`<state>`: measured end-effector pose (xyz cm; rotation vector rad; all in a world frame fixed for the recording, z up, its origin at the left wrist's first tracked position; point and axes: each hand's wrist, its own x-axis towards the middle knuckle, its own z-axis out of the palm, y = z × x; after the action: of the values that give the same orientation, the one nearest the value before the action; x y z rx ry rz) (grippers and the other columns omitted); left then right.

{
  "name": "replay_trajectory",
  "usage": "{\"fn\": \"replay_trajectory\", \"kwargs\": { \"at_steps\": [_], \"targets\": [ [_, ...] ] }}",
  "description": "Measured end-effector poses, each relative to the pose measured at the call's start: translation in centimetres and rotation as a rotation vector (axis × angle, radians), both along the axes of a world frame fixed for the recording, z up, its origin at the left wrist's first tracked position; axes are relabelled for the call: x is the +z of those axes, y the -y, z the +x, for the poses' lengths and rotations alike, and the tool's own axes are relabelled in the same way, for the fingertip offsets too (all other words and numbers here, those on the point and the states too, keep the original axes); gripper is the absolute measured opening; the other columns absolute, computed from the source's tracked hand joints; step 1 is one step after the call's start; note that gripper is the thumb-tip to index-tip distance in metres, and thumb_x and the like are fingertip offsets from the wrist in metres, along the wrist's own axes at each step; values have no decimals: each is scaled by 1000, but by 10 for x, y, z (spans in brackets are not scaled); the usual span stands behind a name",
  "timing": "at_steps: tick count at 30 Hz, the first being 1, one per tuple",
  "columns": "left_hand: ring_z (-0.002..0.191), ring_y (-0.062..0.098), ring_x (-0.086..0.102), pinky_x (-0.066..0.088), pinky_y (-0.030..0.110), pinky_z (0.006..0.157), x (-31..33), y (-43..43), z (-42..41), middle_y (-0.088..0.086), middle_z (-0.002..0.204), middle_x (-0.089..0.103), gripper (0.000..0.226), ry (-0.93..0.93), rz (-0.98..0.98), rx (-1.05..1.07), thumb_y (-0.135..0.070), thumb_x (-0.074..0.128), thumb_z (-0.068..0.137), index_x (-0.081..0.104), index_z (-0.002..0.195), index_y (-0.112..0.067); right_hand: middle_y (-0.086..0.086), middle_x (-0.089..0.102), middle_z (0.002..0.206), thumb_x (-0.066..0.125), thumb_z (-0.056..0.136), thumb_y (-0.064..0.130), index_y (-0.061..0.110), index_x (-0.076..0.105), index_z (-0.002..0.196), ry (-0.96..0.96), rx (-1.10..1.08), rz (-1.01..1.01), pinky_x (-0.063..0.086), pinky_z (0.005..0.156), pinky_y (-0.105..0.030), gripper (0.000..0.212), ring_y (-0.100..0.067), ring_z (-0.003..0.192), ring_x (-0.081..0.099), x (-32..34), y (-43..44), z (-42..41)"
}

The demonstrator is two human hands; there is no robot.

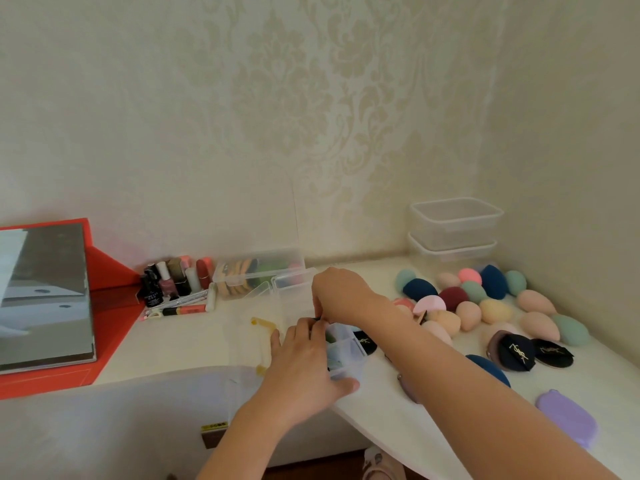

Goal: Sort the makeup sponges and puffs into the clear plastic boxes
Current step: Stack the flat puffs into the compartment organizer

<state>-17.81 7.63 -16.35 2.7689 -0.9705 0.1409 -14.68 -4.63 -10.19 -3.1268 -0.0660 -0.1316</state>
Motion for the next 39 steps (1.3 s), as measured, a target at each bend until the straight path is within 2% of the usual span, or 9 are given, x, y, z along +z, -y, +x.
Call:
{"fn": "replay_trajectory", "kwargs": {
  "at_steps": [5, 8, 10, 17, 24, 30, 34, 37, 39],
  "targets": [
    [124, 15, 33, 23, 38, 108, 4, -3, -1, -6, 133, 31, 85, -4, -8, 2, -67, 55, 73, 26, 140, -23, -4, 72, 94, 64, 83, 17, 15, 75, 94, 95, 62, 196, 52, 75, -30, 16, -21, 86, 65, -14, 6, -6],
    [121, 13, 33, 24, 34, 107, 7, -7, -1, -8, 131, 30, 83, -36, -29, -29, -64, 58, 72, 28, 139, -26, 4, 73, 83, 69, 79, 24, 19, 73, 81, 221, -16, 468, 53, 78, -35, 7, -11, 78, 64, -29, 14, -17],
    [122, 16, 31, 25, 31, 107, 9, -9, -3, -5, 133, 27, 84, -48, -25, -26, -63, 60, 73, 26, 140, -26, 2, 73, 81, 70, 80, 25, 17, 73, 82, 250, -17, 523, 52, 79, -35, 9, -10, 75, 62, -31, 13, -23],
    [118, 14, 37, 27, 32, 105, 11, -13, -7, -8, 131, 35, 84, -53, -14, -17, -65, 61, 71, 29, 138, -26, -6, 68, 110, 53, 90, 11, 14, 64, 114, 129, 97, 184, 42, 81, -30, 27, -24, 104, 59, -16, -1, -26],
    [110, 10, 39, 31, 32, 103, 17, -29, -11, -13, 123, 38, 81, -83, -3, -13, -63, 64, 67, 33, 132, -27, -6, 72, 102, 58, 84, 11, 13, 72, 100, 198, 97, 409, 48, 86, -35, 21, -25, 98, 63, -24, -16, -31],
    [113, 10, 35, 35, 24, 98, 15, -39, -10, -12, 123, 34, 87, -130, -33, -7, -63, 69, 60, 33, 131, -30, -6, 71, 96, 54, 88, 13, 15, 74, 96, 92, 175, 126, 38, 76, -30, 21, -22, 80, 55, -17, -23, -28],
    [120, 13, 34, 37, 27, 102, 14, -40, -11, -11, 133, 26, 95, -165, -54, -3, -66, 70, 55, 31, 135, -31, -6, 68, 99, 51, 90, 13, 13, 72, 98, 54, 155, 115, 34, 81, -32, 22, -22, 84, 53, -15, -24, -25],
    [115, 8, 34, 34, 26, 100, 17, -40, -13, -15, 132, 29, 88, -164, -37, -37, -64, 69, 61, 30, 133, -33, -2, 72, 98, 65, 84, 14, 13, 73, 97, 75, 135, 392, 47, 80, -19, 16, -13, 87, 62, -13, -9, -35],
    [109, 5, 32, 31, 24, 95, 20, -39, -15, -17, 129, 33, 83, -166, -25, -47, -62, 70, 64, 29, 131, -33, 2, 72, 91, 70, 81, 14, 11, 73, 94, 81, 117, 644, 43, 70, -7, 14, -4, 77, 60, -5, 11, -49]
  ]
}}
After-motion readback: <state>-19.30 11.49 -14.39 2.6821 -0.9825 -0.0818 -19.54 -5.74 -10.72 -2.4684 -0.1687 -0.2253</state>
